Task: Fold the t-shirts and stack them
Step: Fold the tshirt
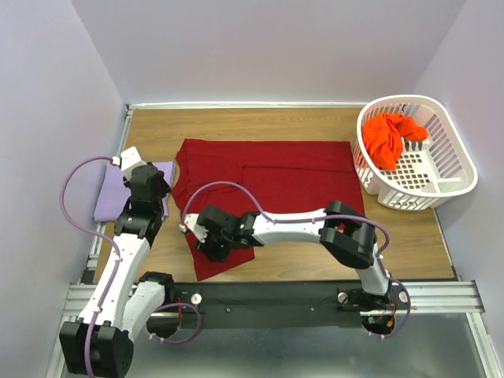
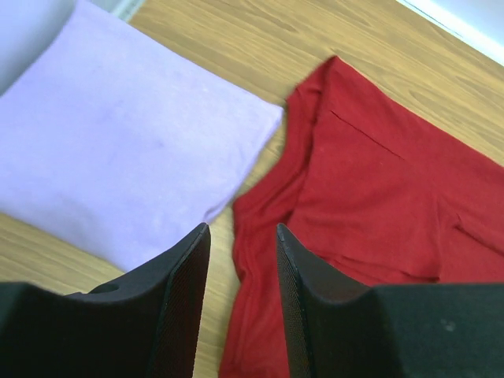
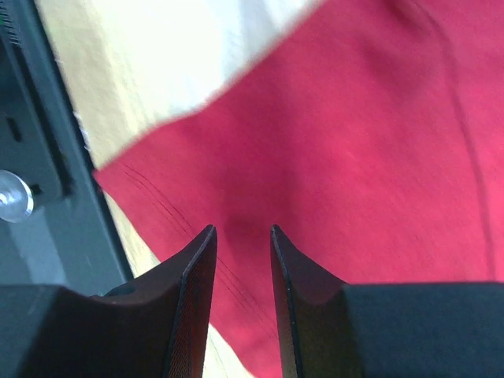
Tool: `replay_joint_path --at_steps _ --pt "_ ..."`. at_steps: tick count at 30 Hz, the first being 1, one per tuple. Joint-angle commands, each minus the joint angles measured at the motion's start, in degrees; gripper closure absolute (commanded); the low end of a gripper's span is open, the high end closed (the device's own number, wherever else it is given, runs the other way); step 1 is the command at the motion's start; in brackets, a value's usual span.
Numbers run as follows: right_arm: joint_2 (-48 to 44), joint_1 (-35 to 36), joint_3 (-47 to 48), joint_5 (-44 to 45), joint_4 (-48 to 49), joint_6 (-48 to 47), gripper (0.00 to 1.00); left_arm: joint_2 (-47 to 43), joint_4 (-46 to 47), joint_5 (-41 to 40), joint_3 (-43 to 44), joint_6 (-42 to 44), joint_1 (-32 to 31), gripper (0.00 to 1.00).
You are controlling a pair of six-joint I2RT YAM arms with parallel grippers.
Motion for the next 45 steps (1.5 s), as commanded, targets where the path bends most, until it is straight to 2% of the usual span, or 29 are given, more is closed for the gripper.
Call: replay_joint_path --at_steps 1,24,29,33,39,45 --pt "2.9 2.2 3.6 -1.8 -0.1 -3.2 0.60 0.2 2.6 -6.0 -0.3 0.3 1.0 0.53" --pt "2.3 2.9 -3.6 -12.5 -9.6 -8.8 0.61 3.3 3.3 -0.7 -0.2 0.7 2.1 0.53" --pt "1.1 2.9 -4.4 -12.6 -10.4 -10.1 0.61 4.0 3.4 -0.2 -0.3 0.9 2.1 0.53" --pt "1.0 2.9 -4.2 -12.0 -10.7 -10.7 0.61 5.1 3.5 5.1 -1.1 0.3 2.1 0.58" --pt "1.5 2.9 -3.7 -12.1 -10.8 -11.4 0.61 18.3 2.2 14.9 -0.4 -1.9 2.1 0.66" --pt "1.1 2.9 -4.5 -12.2 -10.8 -12.3 0.61 30.3 2.5 18.5 2.6 -1.9 2.0 0.71"
